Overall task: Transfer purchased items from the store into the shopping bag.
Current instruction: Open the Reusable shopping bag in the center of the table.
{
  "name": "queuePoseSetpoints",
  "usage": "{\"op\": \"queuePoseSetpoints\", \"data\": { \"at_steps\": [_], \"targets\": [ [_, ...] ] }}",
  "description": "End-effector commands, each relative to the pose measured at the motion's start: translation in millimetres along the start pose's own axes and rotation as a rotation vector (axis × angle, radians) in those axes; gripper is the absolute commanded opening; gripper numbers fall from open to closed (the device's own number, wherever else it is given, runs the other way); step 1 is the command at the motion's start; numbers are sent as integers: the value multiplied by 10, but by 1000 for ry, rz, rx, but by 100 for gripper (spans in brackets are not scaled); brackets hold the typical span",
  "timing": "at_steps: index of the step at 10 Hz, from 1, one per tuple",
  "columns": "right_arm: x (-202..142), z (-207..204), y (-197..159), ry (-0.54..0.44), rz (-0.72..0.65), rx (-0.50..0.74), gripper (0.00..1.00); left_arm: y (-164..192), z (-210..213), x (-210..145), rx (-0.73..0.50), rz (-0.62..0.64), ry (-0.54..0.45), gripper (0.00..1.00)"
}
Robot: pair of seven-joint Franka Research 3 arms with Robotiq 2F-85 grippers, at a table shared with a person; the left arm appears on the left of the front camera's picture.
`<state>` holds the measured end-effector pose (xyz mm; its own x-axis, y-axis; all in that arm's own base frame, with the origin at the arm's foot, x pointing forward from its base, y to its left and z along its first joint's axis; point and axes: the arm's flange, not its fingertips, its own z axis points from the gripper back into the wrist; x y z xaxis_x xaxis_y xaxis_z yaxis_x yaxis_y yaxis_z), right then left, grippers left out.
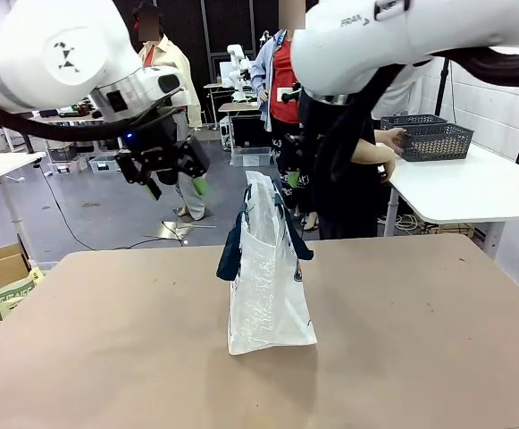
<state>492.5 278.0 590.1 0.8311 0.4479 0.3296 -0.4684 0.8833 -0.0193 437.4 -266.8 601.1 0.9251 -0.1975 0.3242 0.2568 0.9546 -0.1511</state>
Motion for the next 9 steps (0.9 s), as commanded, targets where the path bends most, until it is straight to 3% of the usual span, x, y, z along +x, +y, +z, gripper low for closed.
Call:
{"op": "queuePoseSetpoints", "data": {
  "at_steps": [1, 2, 3, 6, 9],
  "targets": [
    [235, 5, 114, -40, 84, -53, 100, 117, -18, -88, 11, -20, 5, 100],
    [0, 0, 0, 0, 0, 0, 100, 117, -18, -88, 11, -20, 5, 100],
    [123, -5, 63, -9, 29, -17, 100, 117, -18, -88, 11, -20, 5, 100],
    [160, -348, 99, 54, -122, 70, 100, -282, -115, 101, 38, 96, 46, 100],
    [209, -403, 159, 22, -150, 110, 100, -400, -212, 158, -2, 116, 62, 100]
  ]
}}
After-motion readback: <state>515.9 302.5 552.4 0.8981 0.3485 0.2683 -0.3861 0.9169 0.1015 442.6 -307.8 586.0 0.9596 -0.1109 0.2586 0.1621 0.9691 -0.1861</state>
